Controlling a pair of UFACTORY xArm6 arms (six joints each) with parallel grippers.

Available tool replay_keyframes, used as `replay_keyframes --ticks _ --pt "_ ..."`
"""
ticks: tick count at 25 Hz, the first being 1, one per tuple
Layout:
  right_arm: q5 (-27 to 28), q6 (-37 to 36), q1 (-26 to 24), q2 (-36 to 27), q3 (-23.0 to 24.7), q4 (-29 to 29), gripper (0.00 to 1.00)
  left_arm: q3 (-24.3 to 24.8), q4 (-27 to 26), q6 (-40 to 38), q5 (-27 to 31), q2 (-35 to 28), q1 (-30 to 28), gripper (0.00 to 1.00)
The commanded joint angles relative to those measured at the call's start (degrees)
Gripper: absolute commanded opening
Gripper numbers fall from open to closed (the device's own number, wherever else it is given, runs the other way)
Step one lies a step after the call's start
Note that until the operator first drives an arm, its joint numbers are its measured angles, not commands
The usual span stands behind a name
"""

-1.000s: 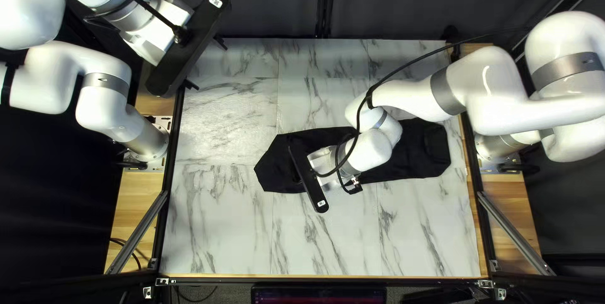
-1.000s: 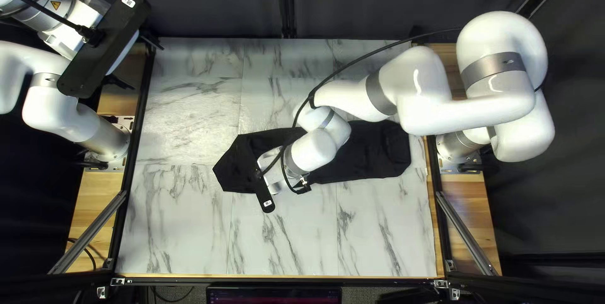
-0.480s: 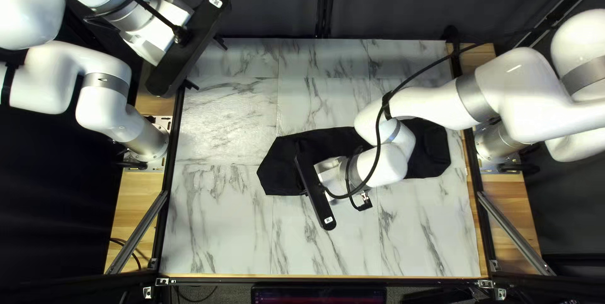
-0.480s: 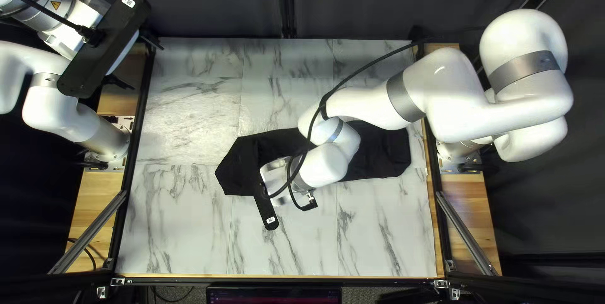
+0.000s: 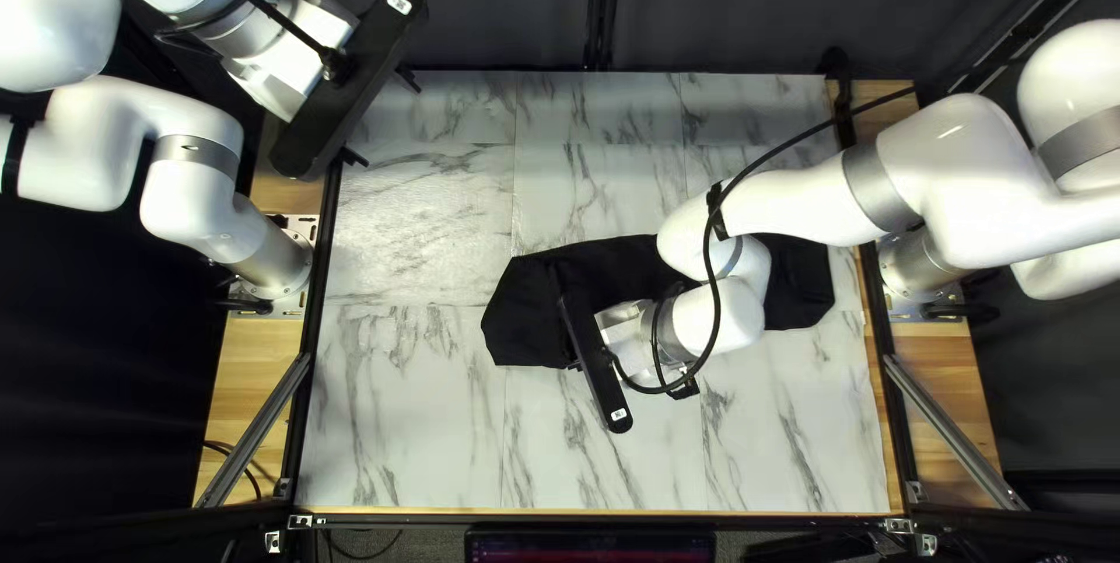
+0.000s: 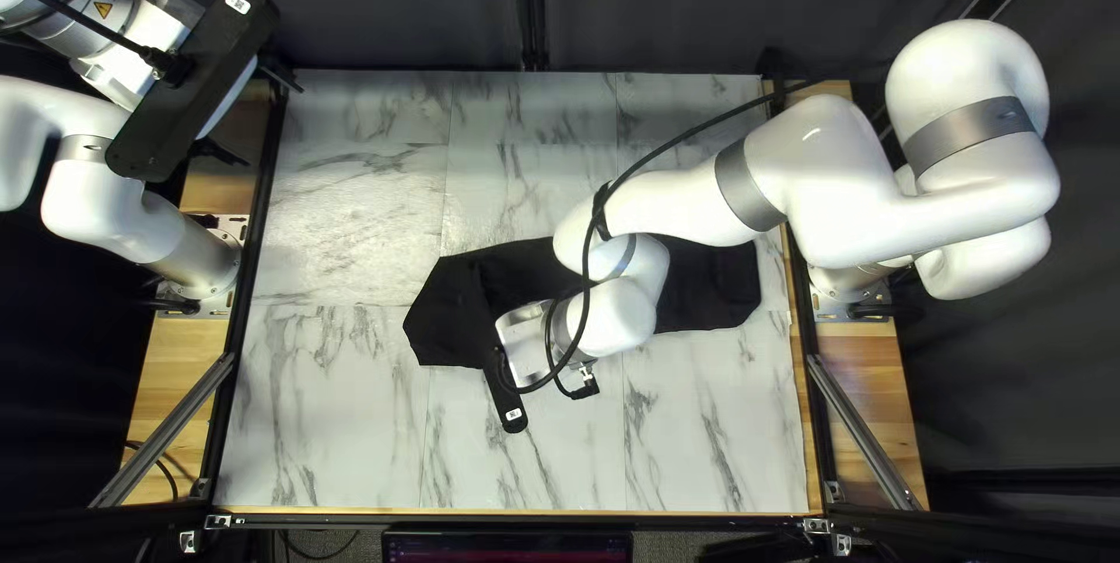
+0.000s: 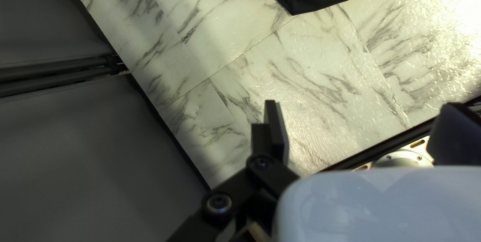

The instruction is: Fold t-shirt

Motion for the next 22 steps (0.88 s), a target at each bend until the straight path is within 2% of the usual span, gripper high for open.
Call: replay_keyframes --ticks 1,8,14,17,22 --pt "0.58 -5.29 -0.31 -2.31 0.63 4.77 0.0 0.0 0.0 0.0 0.0 0.0 0.0 1.0" --pt "4.02 -15.94 -0.05 -5.54 -0.39 13.62 0.0 0.0 0.0 0.0 0.0 0.0 0.0 1.0" --pt "6.99 -22.06 0.2 -7.84 -1.56 18.42 0.0 0.0 0.0 0.0 0.0 0.0 0.0 1.0" --pt "9.22 -23.43 0.89 -9.08 -2.45 19.47 0.0 0.0 0.0 0.0 0.0 0.0 0.0 1.0" --pt "11.16 -21.3 1.89 -9.72 -2.98 17.52 0.0 0.0 0.0 0.0 0.0 0.0 0.0 1.0"
